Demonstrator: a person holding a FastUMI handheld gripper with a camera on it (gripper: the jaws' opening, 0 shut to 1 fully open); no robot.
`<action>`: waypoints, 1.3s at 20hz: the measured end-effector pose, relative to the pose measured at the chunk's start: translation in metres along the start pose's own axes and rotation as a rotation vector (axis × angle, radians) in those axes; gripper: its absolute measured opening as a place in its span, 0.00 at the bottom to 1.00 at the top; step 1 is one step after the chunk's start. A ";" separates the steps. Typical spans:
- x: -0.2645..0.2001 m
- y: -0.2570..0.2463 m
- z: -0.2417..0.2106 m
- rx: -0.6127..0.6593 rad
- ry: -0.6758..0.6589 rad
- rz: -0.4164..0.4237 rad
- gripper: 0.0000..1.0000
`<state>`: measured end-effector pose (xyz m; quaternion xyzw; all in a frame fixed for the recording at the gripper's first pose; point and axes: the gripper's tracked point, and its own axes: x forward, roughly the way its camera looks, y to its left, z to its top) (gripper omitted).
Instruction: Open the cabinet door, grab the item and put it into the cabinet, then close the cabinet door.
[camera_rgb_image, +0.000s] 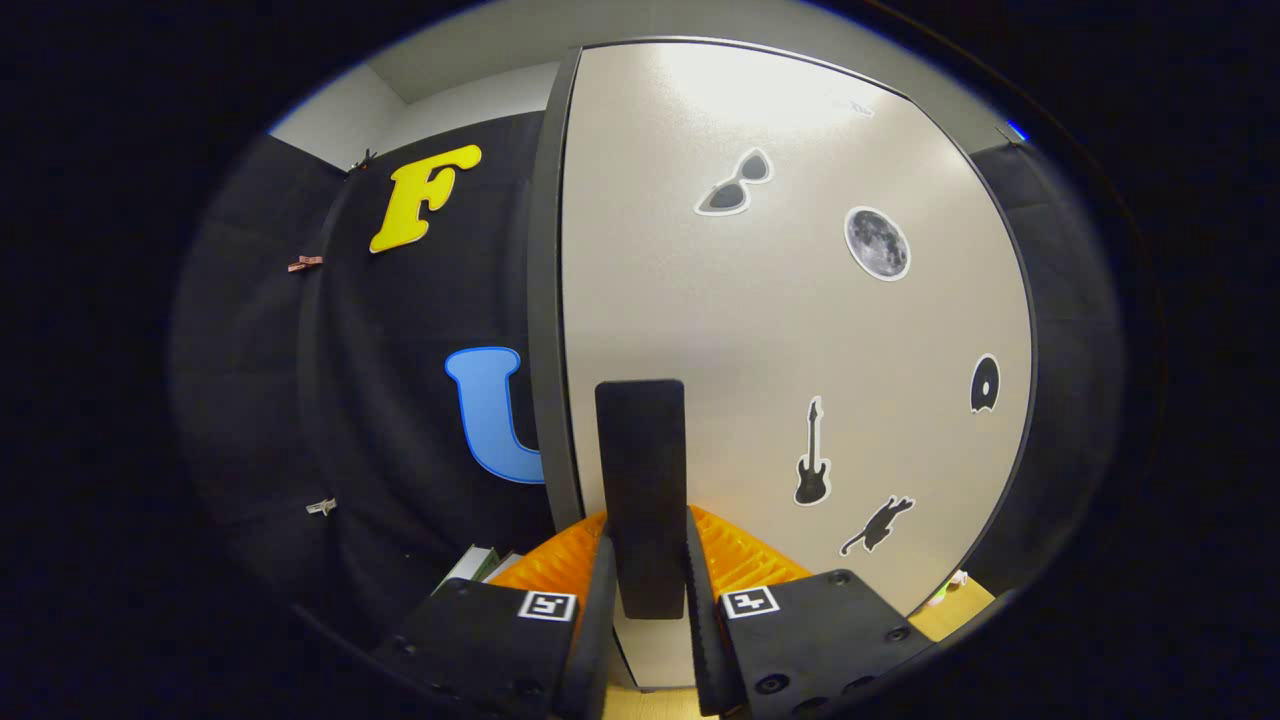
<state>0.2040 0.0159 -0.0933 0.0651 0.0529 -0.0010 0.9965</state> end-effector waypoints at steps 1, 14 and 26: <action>0.003 -0.001 0.000 -0.002 -0.001 -0.003 0.32; -0.049 -0.010 0.005 -0.019 -0.012 0.127 0.20; -0.098 -0.042 0.009 -0.019 -0.003 0.175 0.20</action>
